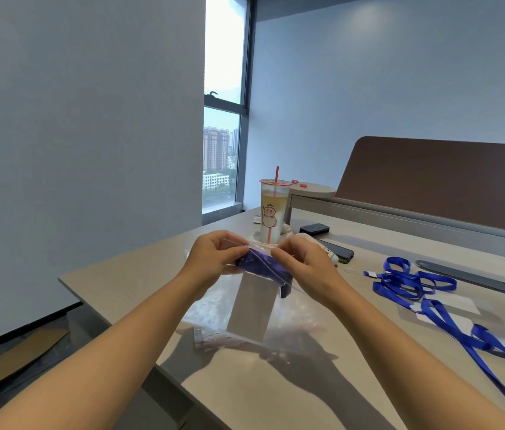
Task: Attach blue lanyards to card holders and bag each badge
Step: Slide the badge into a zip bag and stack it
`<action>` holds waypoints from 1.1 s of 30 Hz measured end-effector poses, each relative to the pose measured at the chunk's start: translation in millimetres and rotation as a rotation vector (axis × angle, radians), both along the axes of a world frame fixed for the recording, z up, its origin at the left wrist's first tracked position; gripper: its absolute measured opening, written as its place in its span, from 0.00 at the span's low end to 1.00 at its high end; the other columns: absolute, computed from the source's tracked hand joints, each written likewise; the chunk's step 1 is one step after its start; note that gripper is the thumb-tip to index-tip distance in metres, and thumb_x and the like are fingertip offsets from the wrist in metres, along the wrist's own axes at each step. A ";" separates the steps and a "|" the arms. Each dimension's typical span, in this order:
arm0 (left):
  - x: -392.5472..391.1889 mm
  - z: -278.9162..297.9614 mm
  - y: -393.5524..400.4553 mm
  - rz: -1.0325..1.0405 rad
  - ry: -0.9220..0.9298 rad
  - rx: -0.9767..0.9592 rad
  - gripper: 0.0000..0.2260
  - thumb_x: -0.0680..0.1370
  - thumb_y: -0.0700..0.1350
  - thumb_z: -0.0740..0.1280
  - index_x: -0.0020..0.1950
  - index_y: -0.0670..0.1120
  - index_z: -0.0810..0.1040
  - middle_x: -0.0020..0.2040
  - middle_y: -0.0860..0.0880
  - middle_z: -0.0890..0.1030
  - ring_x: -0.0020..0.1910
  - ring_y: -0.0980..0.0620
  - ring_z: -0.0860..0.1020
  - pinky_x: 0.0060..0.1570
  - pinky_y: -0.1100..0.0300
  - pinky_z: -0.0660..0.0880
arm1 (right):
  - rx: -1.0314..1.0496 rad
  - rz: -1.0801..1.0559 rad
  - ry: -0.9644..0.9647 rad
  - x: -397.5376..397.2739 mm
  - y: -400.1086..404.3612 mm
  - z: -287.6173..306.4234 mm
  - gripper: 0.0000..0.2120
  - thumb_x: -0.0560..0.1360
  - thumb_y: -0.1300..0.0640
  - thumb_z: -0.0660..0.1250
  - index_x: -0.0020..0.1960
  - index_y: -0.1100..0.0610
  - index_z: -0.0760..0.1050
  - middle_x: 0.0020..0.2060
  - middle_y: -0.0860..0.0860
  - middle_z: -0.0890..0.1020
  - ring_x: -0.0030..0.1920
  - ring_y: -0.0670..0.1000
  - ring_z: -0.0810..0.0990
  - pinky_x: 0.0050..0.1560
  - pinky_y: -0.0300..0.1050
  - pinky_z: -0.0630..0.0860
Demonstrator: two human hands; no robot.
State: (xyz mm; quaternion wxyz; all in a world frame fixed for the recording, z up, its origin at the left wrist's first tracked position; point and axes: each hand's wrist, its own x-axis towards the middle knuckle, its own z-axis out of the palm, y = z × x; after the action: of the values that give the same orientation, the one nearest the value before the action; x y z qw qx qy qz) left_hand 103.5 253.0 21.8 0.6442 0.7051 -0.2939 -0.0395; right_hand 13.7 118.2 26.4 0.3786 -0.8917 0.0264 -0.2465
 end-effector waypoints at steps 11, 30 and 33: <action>-4.7 7.0 1.1 0.071 0.043 -0.109 0.04 0.76 0.37 0.62 0.44 0.42 0.75 0.44 0.45 0.78 0.45 0.45 0.78 0.45 0.54 0.78 | -0.237 -0.086 0.073 -0.7 1.5 2.3 0.11 0.70 0.55 0.70 0.50 0.58 0.78 0.43 0.47 0.73 0.45 0.47 0.73 0.46 0.44 0.74; 23.1 39.1 16.3 0.115 0.034 -0.281 0.07 0.78 0.43 0.61 0.52 0.42 0.73 0.48 0.46 0.79 0.45 0.48 0.79 0.42 0.63 0.77 | 0.116 -0.148 -0.084 3.9 -22.7 27.7 0.10 0.69 0.62 0.70 0.34 0.54 0.71 0.32 0.48 0.75 0.36 0.49 0.75 0.40 0.42 0.72; 26.2 31.4 23.0 0.036 0.129 -0.255 0.06 0.77 0.44 0.61 0.52 0.44 0.72 0.47 0.47 0.79 0.45 0.48 0.79 0.45 0.61 0.76 | 0.197 -0.132 -0.186 7.7 -21.8 37.7 0.08 0.69 0.66 0.69 0.43 0.58 0.71 0.36 0.50 0.75 0.34 0.47 0.76 0.35 0.38 0.76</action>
State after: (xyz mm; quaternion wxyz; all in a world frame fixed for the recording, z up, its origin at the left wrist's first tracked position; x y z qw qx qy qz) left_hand 129.7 276.0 53.3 0.7467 0.6185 -0.2420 -0.0356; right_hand 21.4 96.4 64.1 0.4482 -0.8198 0.0737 -0.3487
